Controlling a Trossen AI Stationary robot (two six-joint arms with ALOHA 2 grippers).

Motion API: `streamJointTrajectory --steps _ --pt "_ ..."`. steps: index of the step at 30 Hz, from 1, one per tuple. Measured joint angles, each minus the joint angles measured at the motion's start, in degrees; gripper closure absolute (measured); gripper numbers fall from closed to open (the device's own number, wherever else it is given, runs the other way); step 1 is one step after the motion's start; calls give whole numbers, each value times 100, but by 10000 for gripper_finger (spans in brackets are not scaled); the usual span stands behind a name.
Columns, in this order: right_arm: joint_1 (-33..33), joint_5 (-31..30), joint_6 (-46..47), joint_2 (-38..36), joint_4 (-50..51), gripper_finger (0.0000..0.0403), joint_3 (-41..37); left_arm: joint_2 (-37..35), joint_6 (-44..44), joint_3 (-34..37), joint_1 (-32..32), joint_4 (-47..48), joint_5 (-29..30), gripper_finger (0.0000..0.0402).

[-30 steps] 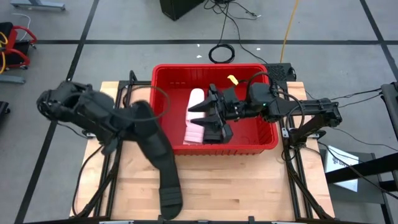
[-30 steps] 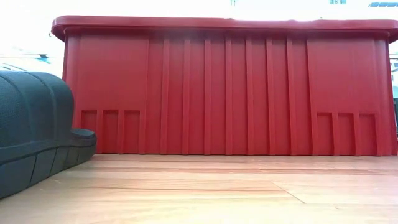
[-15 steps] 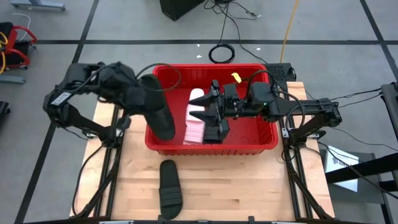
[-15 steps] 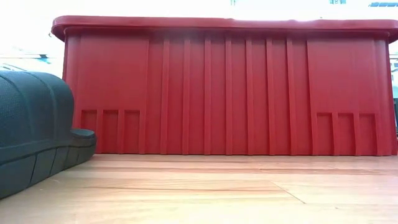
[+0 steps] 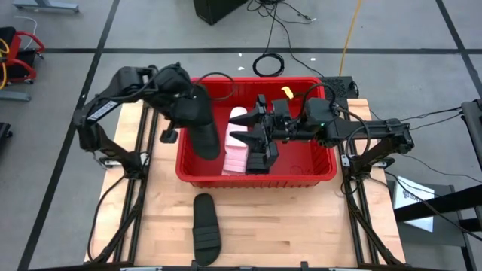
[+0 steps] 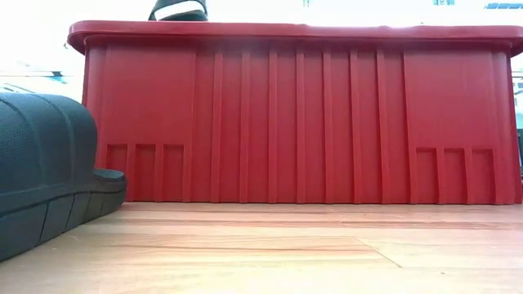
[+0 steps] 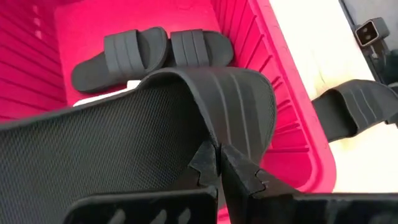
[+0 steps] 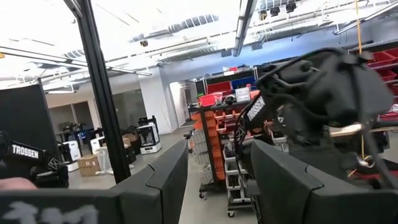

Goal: Pick and place slides into bin
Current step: Put the black slipper into the red bin

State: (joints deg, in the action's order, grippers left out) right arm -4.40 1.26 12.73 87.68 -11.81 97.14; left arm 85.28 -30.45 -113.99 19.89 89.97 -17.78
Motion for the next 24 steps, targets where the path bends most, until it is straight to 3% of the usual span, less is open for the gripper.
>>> streamJointTrajectory --steps 11,24 --pt "-2 0 4 0 2 236 0 692 -596 185 162 -10 -126 401" --pt "-1 1 -41 0 4 236 0 463 -701 2334 334 -319 -395 401"
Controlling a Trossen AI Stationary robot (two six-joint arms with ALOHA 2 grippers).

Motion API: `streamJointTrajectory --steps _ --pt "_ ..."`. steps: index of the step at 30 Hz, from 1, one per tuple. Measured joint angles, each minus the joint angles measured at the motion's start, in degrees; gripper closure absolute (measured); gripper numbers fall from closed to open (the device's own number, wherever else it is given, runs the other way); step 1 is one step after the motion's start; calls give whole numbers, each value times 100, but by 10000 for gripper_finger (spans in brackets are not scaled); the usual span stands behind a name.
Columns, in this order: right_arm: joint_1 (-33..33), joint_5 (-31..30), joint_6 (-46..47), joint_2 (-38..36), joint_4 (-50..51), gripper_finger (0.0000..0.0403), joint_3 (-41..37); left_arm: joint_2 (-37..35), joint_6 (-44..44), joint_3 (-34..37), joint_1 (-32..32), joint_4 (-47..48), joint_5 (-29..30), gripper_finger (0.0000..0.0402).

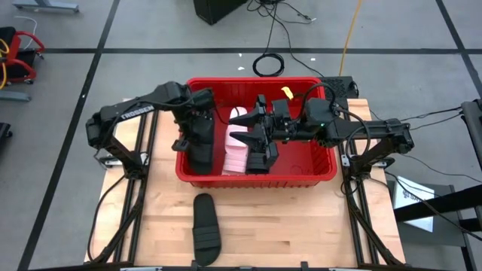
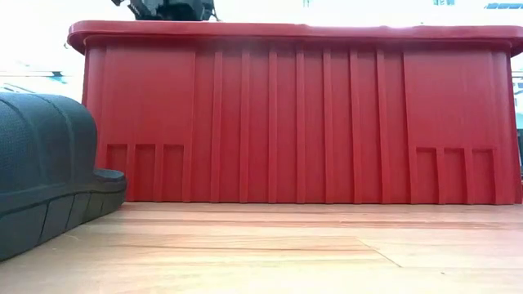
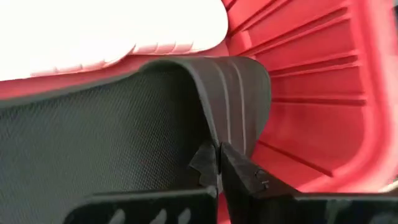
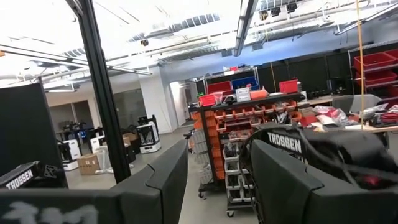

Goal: Pick and place slides into bin
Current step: Put the black slipper into the red bin

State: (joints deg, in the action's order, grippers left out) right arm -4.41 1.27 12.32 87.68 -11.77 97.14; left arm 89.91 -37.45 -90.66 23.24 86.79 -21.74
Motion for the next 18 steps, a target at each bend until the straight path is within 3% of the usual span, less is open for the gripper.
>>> streamJointTrajectory --steps 18 --pt "110 0 -11 0 9 236 0 -2 150 1708 1 -1564 -690 401"
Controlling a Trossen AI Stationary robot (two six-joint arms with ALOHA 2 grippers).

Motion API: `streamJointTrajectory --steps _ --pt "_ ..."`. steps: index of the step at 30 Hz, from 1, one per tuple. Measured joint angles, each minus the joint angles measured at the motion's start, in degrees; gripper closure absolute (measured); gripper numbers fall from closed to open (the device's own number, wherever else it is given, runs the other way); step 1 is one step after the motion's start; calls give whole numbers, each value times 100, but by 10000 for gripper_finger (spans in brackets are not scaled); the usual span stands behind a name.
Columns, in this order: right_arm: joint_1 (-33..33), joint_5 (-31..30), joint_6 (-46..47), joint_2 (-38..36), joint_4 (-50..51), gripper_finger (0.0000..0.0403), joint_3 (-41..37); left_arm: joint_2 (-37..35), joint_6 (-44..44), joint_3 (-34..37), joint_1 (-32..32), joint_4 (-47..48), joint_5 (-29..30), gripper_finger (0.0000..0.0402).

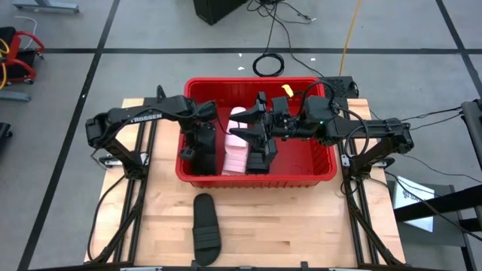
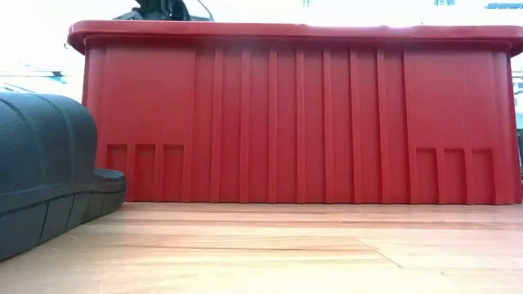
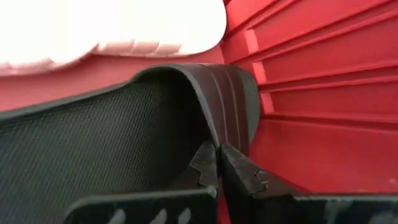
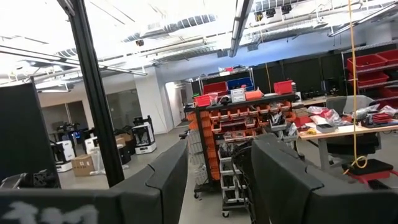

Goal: Pick and place slides into bin
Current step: Put the black slipper into the red bin

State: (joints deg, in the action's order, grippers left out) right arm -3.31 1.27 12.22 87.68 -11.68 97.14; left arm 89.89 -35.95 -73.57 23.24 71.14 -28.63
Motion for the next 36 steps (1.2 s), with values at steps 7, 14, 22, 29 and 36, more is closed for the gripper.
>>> streamJointTrajectory --steps 7,14,22,29,36 --pt "-2 -154 14 0 -2 236 0 -2 300 839 -1 -773 -529 401" --pt "-2 -165 58 0 15 236 0 -15 502 1059 -2 -1131 -632 401" --pt "-2 -166 58 0 26 236 0 -6 546 1069 -12 -1147 -572 375" --pt "-2 -166 58 0 28 236 0 2 714 1075 -17 -1144 -56 302" --pt "-2 -165 58 0 33 236 0 4 912 973 -17 -1117 364 246"
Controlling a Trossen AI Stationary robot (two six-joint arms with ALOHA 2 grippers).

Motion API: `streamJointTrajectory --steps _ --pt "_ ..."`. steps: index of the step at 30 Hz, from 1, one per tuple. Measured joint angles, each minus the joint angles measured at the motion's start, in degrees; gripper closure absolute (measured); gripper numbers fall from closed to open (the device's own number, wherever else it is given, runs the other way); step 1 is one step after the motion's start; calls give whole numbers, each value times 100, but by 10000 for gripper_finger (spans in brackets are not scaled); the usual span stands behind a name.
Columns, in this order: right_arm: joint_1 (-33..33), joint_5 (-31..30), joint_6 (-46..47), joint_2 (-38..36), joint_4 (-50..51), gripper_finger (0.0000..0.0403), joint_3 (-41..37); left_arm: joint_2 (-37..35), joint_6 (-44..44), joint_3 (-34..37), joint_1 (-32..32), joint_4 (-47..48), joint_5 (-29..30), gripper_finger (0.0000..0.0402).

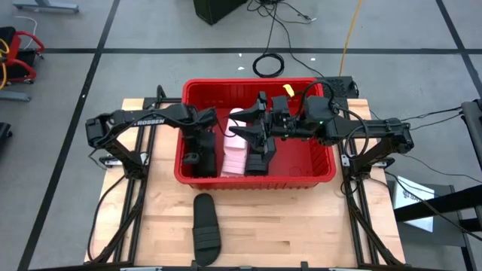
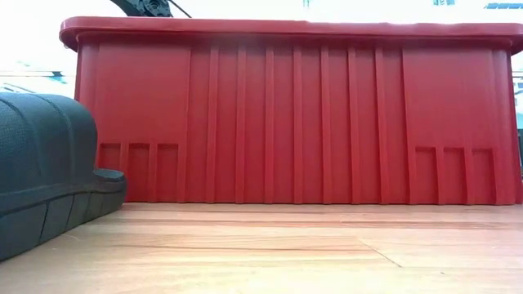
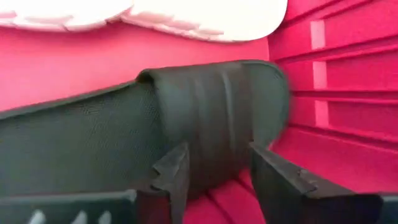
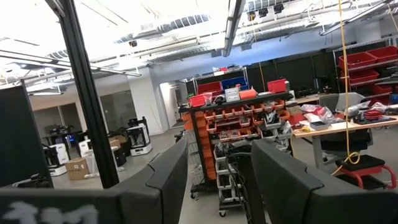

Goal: Pick and place slides into bin
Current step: Put the black slipper into the red bin

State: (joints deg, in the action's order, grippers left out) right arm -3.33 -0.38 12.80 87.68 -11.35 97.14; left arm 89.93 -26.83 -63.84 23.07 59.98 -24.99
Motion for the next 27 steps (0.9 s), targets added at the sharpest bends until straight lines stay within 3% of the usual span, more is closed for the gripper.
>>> streamJointTrajectory --steps 12,27 --pt "0 0 2 0 3 236 0 0 14 -824 0 -35 486 224" --pt "-4 30 -1 0 -86 236 0 -2 871 -2173 2 288 2659 224"
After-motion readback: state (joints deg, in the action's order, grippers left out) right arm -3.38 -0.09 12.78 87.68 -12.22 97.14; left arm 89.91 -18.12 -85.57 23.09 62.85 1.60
